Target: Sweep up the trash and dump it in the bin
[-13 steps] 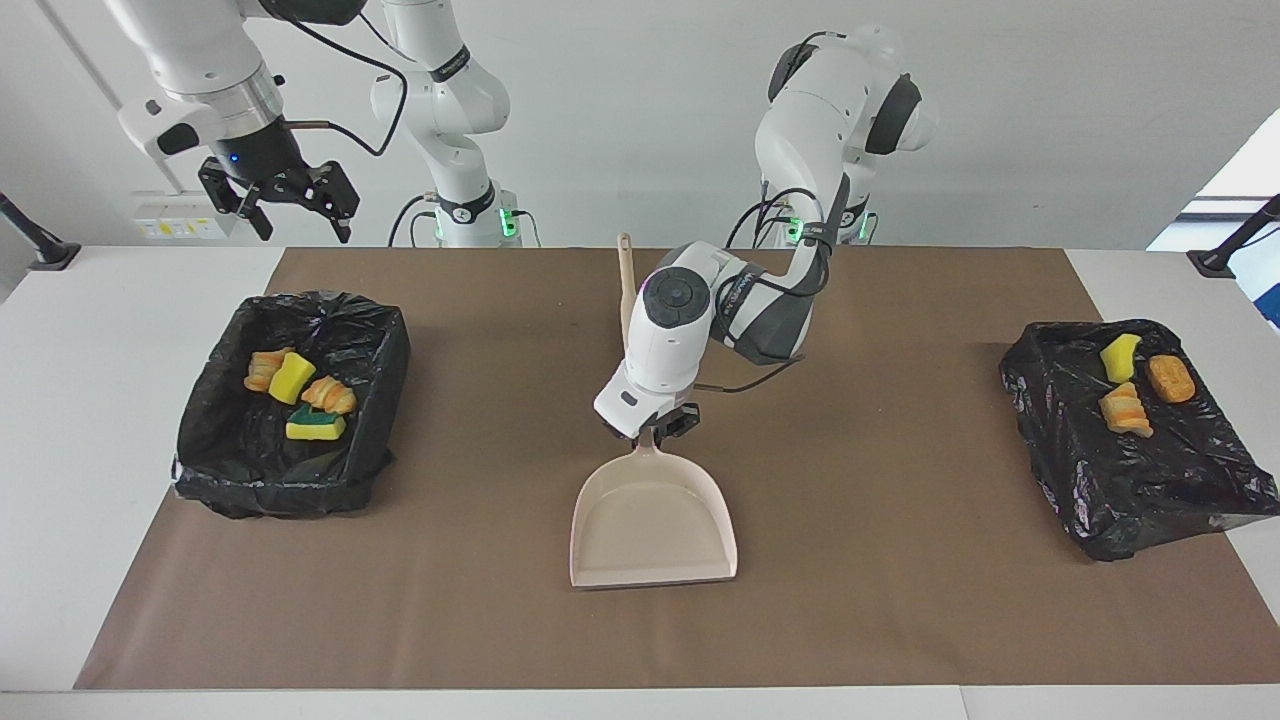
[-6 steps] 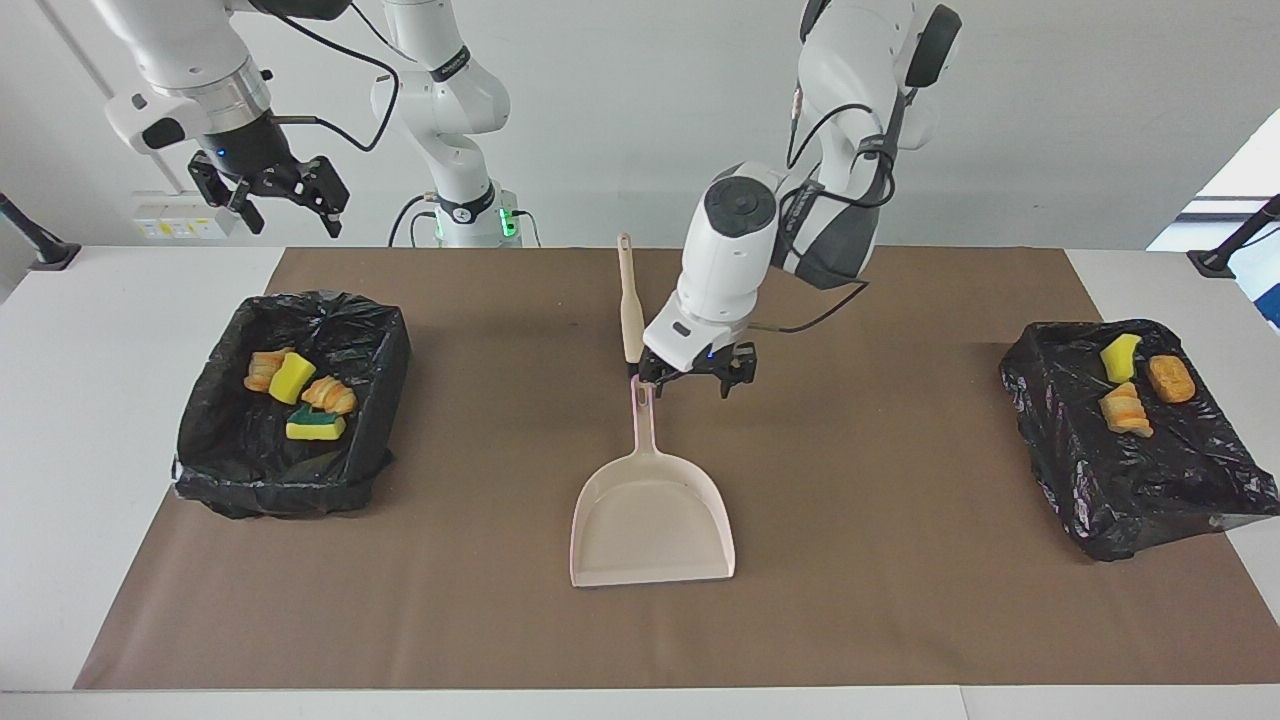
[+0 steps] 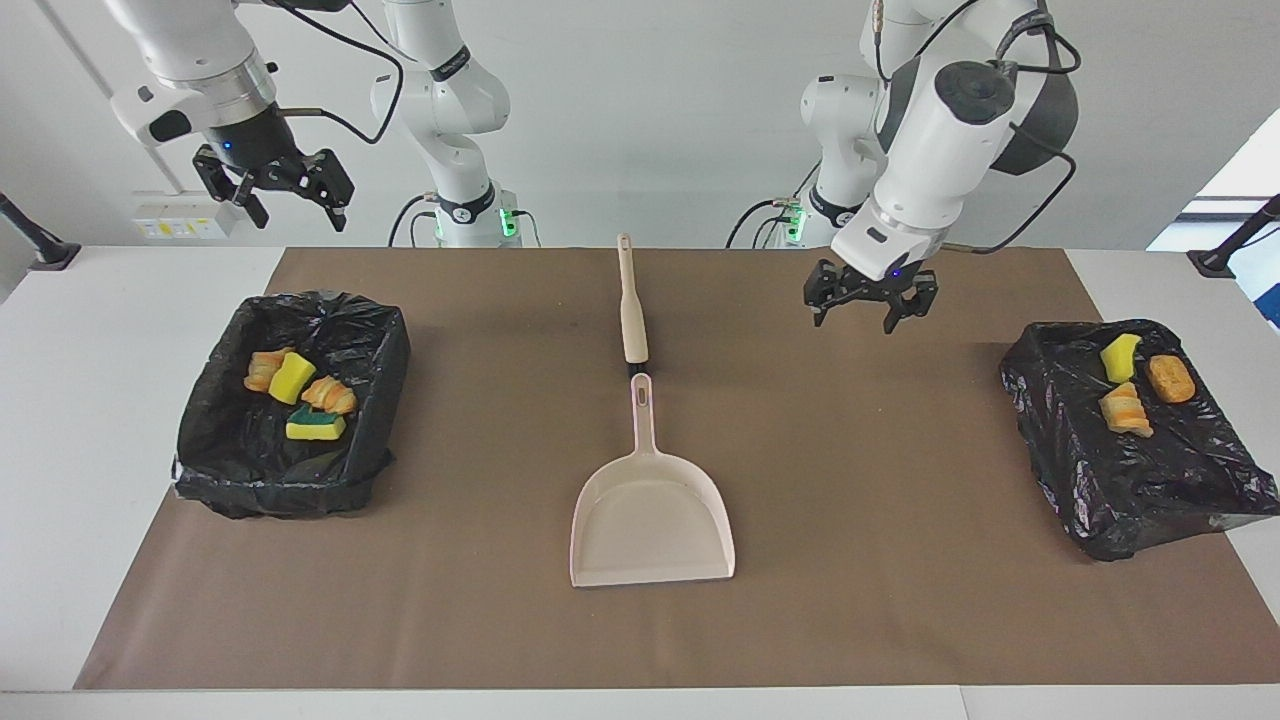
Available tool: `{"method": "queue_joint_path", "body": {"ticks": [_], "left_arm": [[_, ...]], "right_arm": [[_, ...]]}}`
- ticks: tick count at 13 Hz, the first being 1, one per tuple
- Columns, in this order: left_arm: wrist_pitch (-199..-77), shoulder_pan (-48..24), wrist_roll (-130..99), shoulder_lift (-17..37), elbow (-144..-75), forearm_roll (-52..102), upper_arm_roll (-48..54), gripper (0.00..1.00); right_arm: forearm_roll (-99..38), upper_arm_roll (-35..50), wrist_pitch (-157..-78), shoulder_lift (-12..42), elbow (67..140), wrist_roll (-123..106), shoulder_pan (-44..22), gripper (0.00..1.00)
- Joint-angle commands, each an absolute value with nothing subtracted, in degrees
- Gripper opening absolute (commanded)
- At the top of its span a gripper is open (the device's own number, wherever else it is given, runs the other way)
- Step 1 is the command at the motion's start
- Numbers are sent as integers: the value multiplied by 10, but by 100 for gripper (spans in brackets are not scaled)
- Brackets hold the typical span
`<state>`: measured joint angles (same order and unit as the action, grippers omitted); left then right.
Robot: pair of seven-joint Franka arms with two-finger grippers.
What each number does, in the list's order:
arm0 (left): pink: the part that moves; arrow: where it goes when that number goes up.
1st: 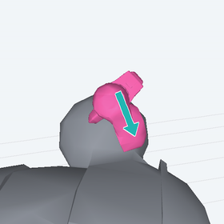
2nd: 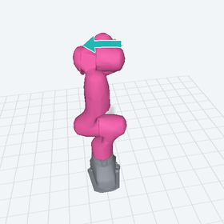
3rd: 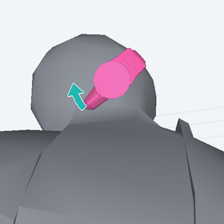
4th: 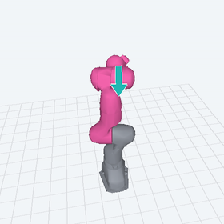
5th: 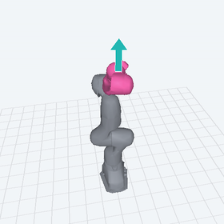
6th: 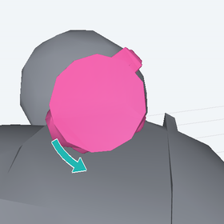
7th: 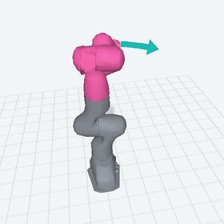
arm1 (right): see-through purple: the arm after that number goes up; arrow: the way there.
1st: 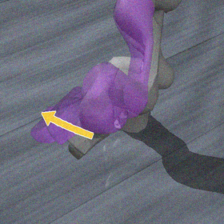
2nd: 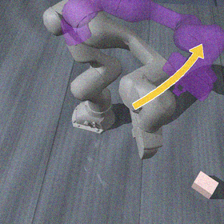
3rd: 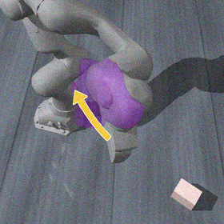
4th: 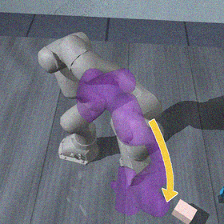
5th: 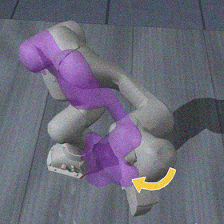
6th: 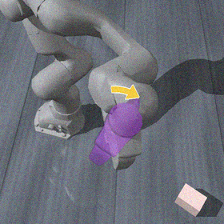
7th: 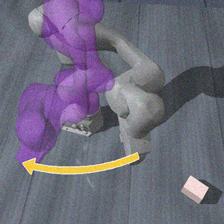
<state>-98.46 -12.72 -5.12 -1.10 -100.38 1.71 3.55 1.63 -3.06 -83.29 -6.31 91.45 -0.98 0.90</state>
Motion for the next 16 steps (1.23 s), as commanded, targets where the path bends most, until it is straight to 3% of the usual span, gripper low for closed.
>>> {"method": "queue_joint_path", "body": {"ticks": [1, 6, 11, 16], "left_arm": [[-930, -81, 9, -54, -1001, 19, 37, 100], [-807, -57, 46, -40, -873, 16, 14, 100], [-686, -55, 46, 38, -711, 13, 11, 100], [-696, -54, 40, -14, -771, 13, 14, 100]], "right_arm": [[17, -27, -820, -80, 918, -24, 5, 100], [11, -21, -826, -91, 941, -18, 4, 100], [11, -21, -820, -90, 942, 6, 4, 100], [12, -22, -807, -90, 940, 5, 9, 100]]}}
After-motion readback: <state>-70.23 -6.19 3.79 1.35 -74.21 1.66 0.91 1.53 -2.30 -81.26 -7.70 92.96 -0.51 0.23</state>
